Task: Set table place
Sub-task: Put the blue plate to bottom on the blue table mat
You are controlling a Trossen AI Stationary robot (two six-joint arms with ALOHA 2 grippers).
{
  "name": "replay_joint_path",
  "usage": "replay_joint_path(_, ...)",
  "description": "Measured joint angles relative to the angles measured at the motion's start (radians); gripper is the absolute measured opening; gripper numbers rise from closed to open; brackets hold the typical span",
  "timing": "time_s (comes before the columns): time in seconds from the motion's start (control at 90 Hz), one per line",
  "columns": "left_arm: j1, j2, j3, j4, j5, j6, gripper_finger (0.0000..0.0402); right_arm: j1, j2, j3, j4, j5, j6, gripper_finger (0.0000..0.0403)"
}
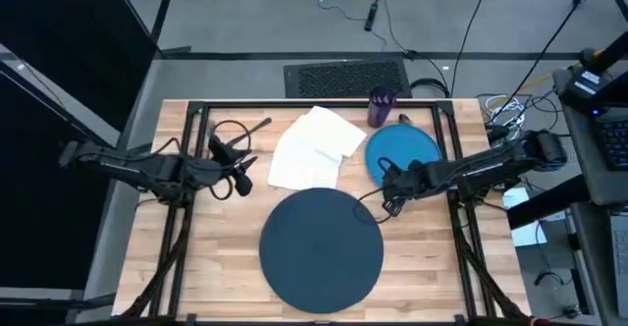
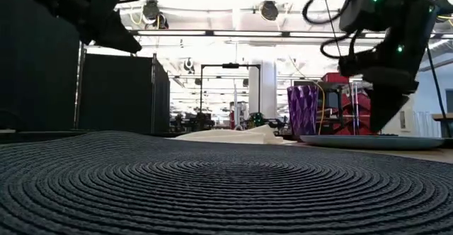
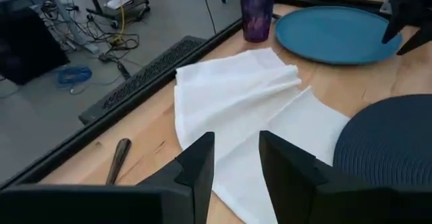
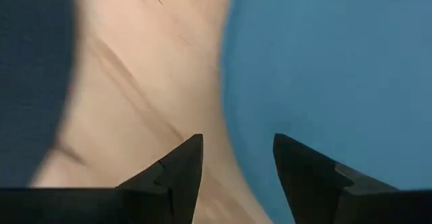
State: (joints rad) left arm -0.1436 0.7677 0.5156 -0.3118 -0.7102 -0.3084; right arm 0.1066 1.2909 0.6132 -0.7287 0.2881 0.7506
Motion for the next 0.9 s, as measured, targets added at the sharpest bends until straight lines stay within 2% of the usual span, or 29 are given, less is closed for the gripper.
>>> replay_joint_path(0.556, 0.0, 0.077, 0.0, 0.051, 0.001, 0.01, 0.0104, -0.002, 0.12, 0.001, 0.008, 0.022, -0.015, 0.0159)
replay_joint_path(0.644, 0.0, 0.077, 0.0, 0.052, 0.001, 0.01, 0.0104, -0.002, 0.129, 0.002, 0.025, 0.017, -0.023, 0.0126)
replay_joint_path(0.767, 0.0, 0.077, 0.0, 0.052, 0.0, 0.01, 0.0104, 0.0, 0.133, 0.003, 0.053, 0.04, -0.048, 0.003)
replay_joint_path(0.9, 0.0, 0.077, 0.0, 0.052, 0.001, 0.01, 0.0104, -0.002, 0.134, 0.004, 0.073, 0.06, -0.068, 0.0008)
